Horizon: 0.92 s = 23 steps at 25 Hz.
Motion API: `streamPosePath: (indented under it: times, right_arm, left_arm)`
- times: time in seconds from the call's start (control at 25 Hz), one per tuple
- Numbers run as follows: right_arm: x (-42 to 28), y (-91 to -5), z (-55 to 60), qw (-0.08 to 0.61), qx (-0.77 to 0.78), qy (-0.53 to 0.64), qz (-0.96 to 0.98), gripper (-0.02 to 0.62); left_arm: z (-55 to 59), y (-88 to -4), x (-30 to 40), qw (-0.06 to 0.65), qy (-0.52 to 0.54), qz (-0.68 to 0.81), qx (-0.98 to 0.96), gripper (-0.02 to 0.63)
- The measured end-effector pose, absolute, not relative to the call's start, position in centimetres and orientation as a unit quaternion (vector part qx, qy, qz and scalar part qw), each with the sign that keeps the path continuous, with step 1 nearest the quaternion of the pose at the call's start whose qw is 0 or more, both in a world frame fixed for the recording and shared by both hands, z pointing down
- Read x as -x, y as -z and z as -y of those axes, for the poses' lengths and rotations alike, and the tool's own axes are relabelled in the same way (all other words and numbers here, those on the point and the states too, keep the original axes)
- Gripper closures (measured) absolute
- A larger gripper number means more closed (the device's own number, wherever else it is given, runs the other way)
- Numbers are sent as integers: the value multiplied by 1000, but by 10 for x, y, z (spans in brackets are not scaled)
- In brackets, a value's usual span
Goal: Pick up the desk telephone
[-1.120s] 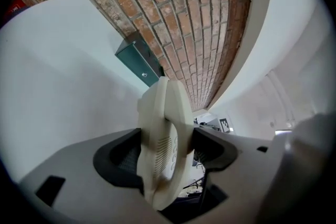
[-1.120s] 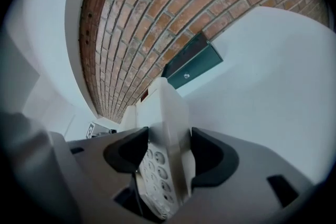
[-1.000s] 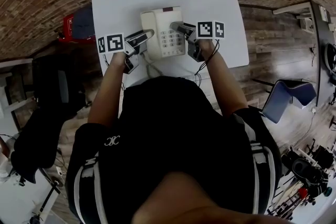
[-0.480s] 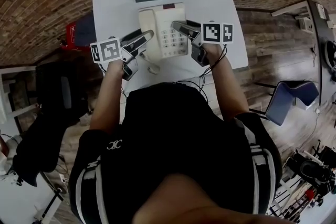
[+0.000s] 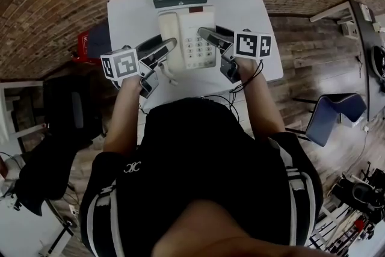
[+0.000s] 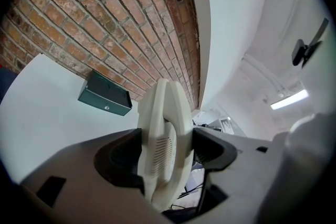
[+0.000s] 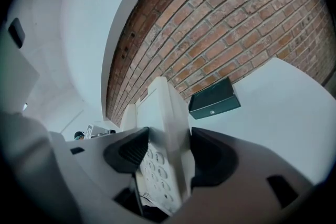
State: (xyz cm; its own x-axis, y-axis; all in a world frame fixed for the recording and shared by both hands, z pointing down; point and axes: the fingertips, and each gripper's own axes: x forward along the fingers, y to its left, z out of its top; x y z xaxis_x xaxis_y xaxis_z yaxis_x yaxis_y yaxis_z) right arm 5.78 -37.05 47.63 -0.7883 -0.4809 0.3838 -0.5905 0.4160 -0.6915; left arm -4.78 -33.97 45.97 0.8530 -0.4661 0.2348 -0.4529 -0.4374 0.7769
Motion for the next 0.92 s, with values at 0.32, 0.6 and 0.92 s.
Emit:
streamPosePath:
  times: [0.32,0.6,0.92]
  right_arm:
    - [-61,-480,365,67,-326,-432,838,367]
    - [-60,-477,368,63,-328,-429,839,367]
    - [-59,-479,367,66,-328,-429,839,367]
  left_arm:
    - [335,-465,45,461,1,266,-847,301]
    - [338,-461,46,455,0,267,-850,304]
    - [337,-464,47,459,1,267,-847,305]
